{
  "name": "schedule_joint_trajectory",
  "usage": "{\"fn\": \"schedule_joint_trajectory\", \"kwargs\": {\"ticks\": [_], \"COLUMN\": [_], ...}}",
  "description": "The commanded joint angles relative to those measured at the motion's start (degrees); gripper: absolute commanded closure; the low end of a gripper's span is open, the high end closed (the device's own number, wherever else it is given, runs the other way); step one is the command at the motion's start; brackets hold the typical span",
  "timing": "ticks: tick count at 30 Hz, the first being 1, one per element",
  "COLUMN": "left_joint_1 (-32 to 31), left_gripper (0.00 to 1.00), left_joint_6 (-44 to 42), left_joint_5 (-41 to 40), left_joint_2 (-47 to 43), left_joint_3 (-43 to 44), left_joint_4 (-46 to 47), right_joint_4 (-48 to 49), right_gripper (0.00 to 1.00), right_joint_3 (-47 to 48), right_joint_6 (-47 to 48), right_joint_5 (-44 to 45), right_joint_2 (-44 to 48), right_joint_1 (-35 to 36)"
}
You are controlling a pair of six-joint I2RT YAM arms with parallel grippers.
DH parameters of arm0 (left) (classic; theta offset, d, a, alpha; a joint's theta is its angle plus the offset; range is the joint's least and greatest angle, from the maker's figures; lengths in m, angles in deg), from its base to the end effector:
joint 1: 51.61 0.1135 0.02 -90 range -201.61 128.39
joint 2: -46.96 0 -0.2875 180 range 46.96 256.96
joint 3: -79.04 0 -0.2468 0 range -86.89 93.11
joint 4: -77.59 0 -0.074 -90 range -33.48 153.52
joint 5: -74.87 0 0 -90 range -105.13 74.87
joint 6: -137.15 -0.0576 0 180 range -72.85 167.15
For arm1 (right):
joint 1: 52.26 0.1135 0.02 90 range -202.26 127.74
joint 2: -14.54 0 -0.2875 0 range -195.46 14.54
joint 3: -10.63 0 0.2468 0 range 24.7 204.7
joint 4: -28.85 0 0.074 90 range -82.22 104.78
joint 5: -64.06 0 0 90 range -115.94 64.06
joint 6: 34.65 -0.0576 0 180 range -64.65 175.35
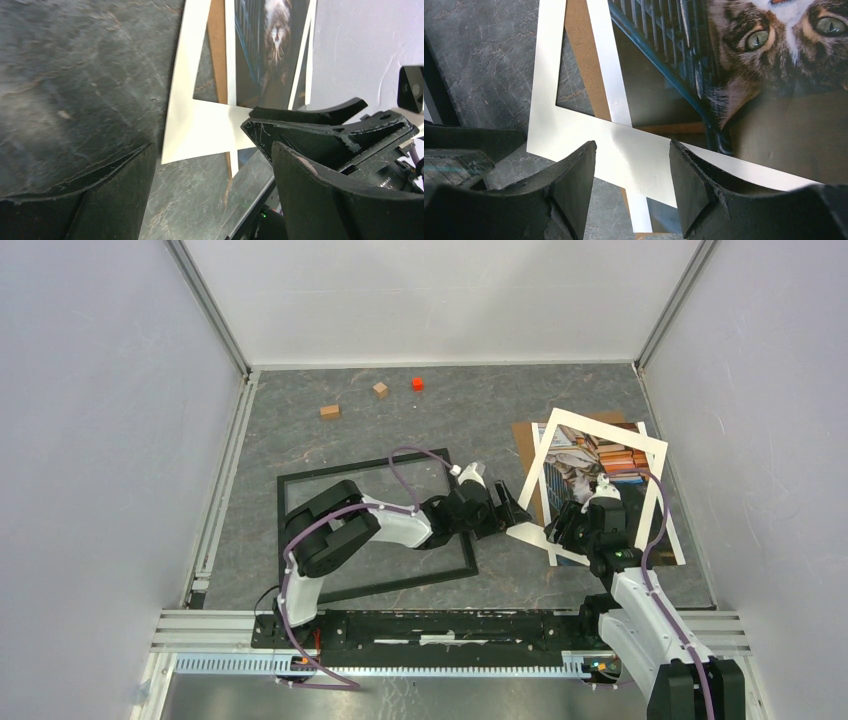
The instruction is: Put the photo into the frame
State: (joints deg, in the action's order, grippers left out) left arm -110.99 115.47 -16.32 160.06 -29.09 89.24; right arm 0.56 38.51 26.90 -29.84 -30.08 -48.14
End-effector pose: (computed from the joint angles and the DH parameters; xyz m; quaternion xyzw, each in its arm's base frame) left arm 0.2215 -0.3719 0.1503 -0.0726 0.8611 -0.4477 0.2298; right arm 0.1440 0.0143 0.1513 0.1819 0.9055 0.1374 0.3581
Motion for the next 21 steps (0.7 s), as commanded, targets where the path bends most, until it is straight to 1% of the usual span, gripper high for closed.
{"fn": "schedule_joint_trajectory", "kwargs": {"ticks": [1, 5, 7, 13, 16, 19, 21], "left_joint_1": [-0.09, 1.31, 1.83, 1.97, 2.00, 2.11, 2.31], "left_gripper": [0.10, 0.14, 0.18, 0.33, 0.40, 0.49, 0.58], "left_joint_6": [3.77, 10.13, 11.36, 13.88, 12.73, 9.89, 8.45], "left_joint_5": [7.48, 12.07, 13.46, 14.59, 13.82, 12.76, 12.08], "left_joint_2": [3.67, 4.86, 5.69, 8.84, 9.17, 8.73, 8.19], "left_joint_3": [0.71, -1.69, -1.74, -0.27, 0.39, 1.55, 1.71], "left_joint_4": [4.28, 13.51, 17.85, 22.51, 21.41, 17.11, 14.96], "right_joint_4": [-7.38, -7.28, -6.90, -6.62, -6.62, -6.27, -6.04], "right_gripper": [0.38, 0.38, 0.38, 0.38, 0.38, 0.37, 0.37], "right_joint_3": [-1.61, -1.51, -1.65, -1.85, -1.77, -1.68, -1.47], "right_joint_6": [0.81, 0.68, 0.61, 0.61, 1.05, 2.26, 2.45], "right_joint_5": [0.33, 0.06, -0.29, -0.87, -0.48, -0.27, -0.68], "right_joint_2": [-1.86, -1.88, -1.99, -2.16, -1.84, -1.70, -1.57], "right_joint_1": [0.28, 0.29, 0.28, 0.35, 0.33, 0.32, 0.35]}}
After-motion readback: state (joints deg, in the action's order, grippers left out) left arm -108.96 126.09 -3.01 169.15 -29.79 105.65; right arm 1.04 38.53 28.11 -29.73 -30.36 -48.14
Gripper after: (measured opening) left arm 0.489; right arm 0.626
